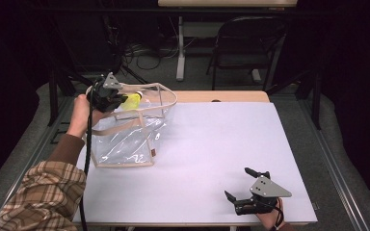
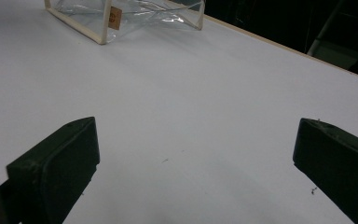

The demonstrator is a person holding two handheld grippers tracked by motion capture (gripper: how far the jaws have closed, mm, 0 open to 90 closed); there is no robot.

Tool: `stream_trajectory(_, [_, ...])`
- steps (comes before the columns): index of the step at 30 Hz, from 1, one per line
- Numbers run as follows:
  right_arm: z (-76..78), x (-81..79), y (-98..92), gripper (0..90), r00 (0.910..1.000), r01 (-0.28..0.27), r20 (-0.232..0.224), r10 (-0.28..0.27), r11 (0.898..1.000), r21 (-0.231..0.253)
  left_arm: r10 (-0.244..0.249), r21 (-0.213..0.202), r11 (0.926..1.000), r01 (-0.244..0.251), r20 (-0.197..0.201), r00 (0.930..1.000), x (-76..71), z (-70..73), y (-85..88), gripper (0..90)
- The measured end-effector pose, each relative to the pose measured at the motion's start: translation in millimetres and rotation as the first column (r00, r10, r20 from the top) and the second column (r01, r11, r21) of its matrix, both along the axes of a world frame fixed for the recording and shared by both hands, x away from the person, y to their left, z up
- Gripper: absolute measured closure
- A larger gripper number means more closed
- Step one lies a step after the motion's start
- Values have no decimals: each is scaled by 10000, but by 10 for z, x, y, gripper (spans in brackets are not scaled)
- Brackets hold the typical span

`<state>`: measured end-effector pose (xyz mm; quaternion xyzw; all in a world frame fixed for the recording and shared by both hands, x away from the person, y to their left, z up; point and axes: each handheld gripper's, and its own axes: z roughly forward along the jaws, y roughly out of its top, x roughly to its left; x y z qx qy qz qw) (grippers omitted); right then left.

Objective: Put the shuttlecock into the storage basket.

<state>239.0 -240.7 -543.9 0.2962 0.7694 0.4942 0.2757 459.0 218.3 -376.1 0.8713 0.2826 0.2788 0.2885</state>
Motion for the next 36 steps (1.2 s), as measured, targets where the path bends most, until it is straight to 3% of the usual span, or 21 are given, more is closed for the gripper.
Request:
stream_trajectory(10, [0,-2,1,0,10000,3,-25,-3,10000,-17,-13,498,9988,20,-134,9999,22,-24,-57,882])
stream_trajectory(21, [1,-3,2,0,10000,7,-27,-7,10000,-36,186,656,9977,-166,-302,9994,39,-32,-69,844])
stream_trajectory(23, [1,-3,3,0,10000,7,-25,-8,10000,-39,226,551,9983,-212,-253,9994,38,-25,-61,799])
stream_trajectory(27, [1,-3,2,0,10000,9,-23,-9,10000,-38,289,-106,9995,-291,-203,9994,25,12,-20,661])
stream_trajectory(33, [1,-3,2,0,10000,5,-18,-5,10000,-39,420,-834,9956,-435,-204,9989,-30,75,24,444])
stream_trajectory(36, [1,-2,3,0,10000,10,-25,-10,10000,-41,430,-1102,9929,-439,-104,9990,-76,103,31,381])
